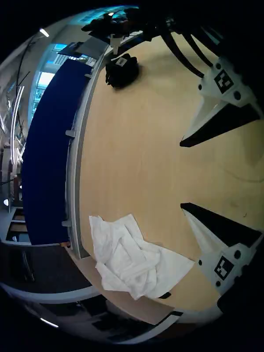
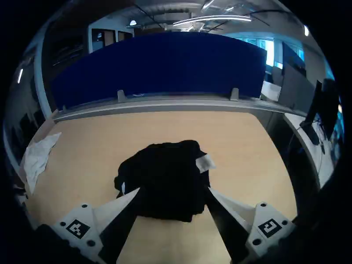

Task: Fold towel

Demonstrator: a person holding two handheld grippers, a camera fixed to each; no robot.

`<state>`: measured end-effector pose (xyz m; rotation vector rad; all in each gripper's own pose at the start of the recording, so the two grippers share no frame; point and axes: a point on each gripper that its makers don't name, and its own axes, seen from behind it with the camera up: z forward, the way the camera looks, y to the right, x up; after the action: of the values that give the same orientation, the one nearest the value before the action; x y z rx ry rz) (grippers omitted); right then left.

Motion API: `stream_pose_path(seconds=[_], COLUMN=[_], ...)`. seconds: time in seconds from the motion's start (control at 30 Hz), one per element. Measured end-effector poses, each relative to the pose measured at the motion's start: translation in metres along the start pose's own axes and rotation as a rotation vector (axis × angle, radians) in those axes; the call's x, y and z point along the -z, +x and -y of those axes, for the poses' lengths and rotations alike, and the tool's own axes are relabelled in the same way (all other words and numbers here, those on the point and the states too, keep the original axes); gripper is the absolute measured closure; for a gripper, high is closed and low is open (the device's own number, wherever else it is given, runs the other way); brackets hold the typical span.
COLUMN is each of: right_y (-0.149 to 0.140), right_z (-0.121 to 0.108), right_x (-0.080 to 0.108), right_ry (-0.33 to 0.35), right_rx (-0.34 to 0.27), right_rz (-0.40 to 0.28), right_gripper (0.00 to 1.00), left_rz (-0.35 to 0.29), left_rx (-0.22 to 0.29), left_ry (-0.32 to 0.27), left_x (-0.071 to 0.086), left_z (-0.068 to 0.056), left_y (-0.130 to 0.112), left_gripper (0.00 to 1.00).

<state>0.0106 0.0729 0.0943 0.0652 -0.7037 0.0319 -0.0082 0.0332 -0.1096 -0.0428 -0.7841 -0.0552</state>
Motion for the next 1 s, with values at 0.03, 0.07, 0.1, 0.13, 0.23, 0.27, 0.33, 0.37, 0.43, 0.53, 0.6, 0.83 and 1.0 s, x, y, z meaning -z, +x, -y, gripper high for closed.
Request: stream_pose_path(seconds=[0.03, 0.07, 0.1, 0.13, 0.23, 0.27, 0.33, 0.37, 0.43, 0.53, 0.6, 0.83, 1.0], right_y=[0.002, 0.004, 0.006, 0.008, 0.013, 0.015, 0.016, 0.016, 0.014, 0.006, -0.001, -0.038, -0.059], right_z=[0.003, 0.007, 0.010, 0.013, 0.022, 0.025, 0.029, 0.030, 0.033, 0.036, 0.038, 0.037, 0.035], right_x=[-0.002, -0.003, -0.005, -0.007, -0.014, -0.016, -0.022, -0.024, -0.030, -0.036, -0.040, -0.048, -0.053], right_ry=[0.005, 0.011, 0.016, 0.020, 0.030, 0.034, 0.035, 0.034, 0.036, 0.039, 0.040, 0.027, 0.022], right_rx=[0.003, 0.007, 0.010, 0.012, 0.018, 0.019, 0.024, 0.027, 0.030, 0.033, 0.033, 0.055, 0.077], right_rz=[-0.002, -0.004, -0.007, -0.009, -0.012, -0.012, -0.011, -0.010, -0.002, 0.013, 0.027, 0.082, 0.112], right_gripper=[0.00, 0.00, 0.00, 0.00, 0.00, 0.00, 0.00, 0.00, 0.00, 0.00, 0.00, 0.00, 0.00], left_rz=[0.000, 0.000, 0.001, 0.002, 0.003, 0.003, 0.004, 0.004, 0.005, 0.006, 0.007, 0.009, 0.011], left_rx=[0.002, 0.003, 0.004, 0.005, 0.006, 0.006, 0.006, 0.006, 0.007, 0.010, 0.013, 0.017, 0.014], left_ry=[0.001, 0.002, 0.004, 0.005, 0.008, 0.008, 0.009, 0.010, 0.012, 0.015, 0.017, 0.026, 0.028], left_x=[0.000, 0.001, 0.001, 0.002, 0.003, 0.003, 0.003, 0.004, 0.004, 0.005, 0.005, 0.005, 0.004], left_z=[0.001, 0.002, 0.002, 0.003, 0.004, 0.005, 0.005, 0.005, 0.006, 0.008, 0.009, 0.014, 0.014], left_y=[-0.001, -0.001, -0.002, -0.003, -0.005, -0.005, -0.006, -0.007, -0.008, -0.010, -0.011, -0.013, -0.014], left_gripper=[0.06, 0.06, 0.06, 0.06, 0.06, 0.06, 0.06, 0.06, 0.06, 0.06, 0.06, 0.06, 0.06])
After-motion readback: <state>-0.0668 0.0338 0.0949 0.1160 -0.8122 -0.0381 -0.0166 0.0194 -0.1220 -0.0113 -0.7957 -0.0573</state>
